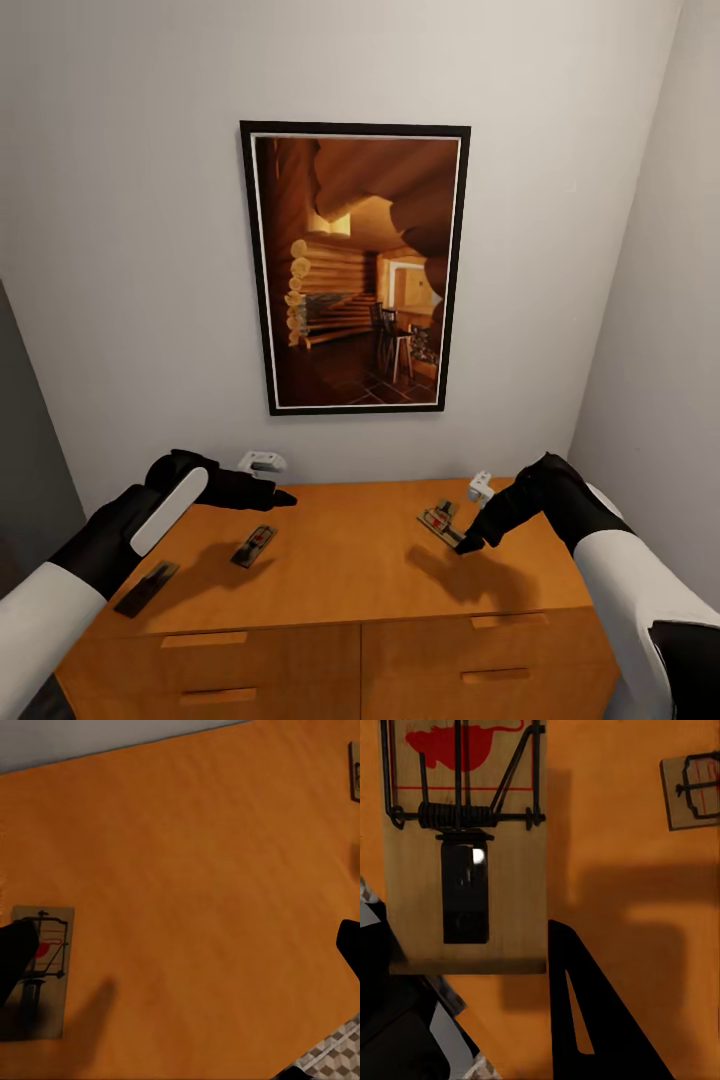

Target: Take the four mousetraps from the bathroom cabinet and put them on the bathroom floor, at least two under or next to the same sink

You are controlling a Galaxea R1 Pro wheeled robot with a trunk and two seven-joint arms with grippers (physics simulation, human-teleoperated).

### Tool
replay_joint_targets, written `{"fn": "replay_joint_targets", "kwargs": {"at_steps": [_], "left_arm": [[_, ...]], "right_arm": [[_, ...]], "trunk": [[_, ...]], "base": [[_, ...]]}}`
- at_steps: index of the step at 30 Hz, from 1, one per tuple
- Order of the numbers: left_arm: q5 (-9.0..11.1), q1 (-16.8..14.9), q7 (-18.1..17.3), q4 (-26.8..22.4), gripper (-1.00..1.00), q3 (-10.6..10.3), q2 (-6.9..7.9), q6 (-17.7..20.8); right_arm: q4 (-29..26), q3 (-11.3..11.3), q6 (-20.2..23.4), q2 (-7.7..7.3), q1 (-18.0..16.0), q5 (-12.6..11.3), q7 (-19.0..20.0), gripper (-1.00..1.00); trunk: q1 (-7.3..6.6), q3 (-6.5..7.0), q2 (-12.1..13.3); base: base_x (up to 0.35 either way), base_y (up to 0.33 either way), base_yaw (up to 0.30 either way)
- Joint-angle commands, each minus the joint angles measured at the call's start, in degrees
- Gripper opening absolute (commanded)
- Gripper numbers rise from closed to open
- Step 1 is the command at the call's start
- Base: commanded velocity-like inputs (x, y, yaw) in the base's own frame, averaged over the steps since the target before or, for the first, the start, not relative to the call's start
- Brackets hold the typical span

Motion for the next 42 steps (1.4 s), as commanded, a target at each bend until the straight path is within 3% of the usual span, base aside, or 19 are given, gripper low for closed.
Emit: {"fn": "replay_joint_targets", "kwargs": {"at_steps": [1, 15, 25, 33, 42], "left_arm": [[-0.6, -0.1, -0.6, 0.0, 1.0, -0.1, 0.07, 0.1], [-0.7, -0.1, -0.6, -0.1, 1.0, 0.0, 0.36, 0.2], [-0.7, -0.1, -0.6, 0.0, 1.0, 0.0, 0.46, 0.1], [-0.6, -0.1, -0.6, 0.0, 1.0, 0.0, 1.75, 0.1], [-0.7, -0.1, -0.6, 0.0, 1.0, 0.0, 1.93, 0.1]], "right_arm": [[-0.1, -0.6, 0.7, 0.04, 0.0, 0.3, 0.3, -1.0], [-0.1, -2.0, 0.6, 0.09, 0.0, 0.3, 0.3, -1.0], [-0.1, -2.1, 0.6, 0.09, 0.0, 0.4, 0.3, -1.0], [-0.1, -2.1, 0.6, 0.09, 0.0, 0.4, 0.2, -1.0], [-0.1, -2.2, 0.6, 0.09, 0.0, 0.4, 0.2, -1.0]], "trunk": [[0.02, -0.11, -0.1], [0.02, -0.08, -0.1], [0.02, 0.22, -0.1], [0.02, 0.29, -0.1], [0.02, 0.31, -0.1]], "base": [[0.0, 0.0, 0.0], [0.0, 0.0, 0.009], [0.0, 0.0, 0.22], [0.0, 0.087, 0.078], [-0.002, 0.116, -0.006]]}}
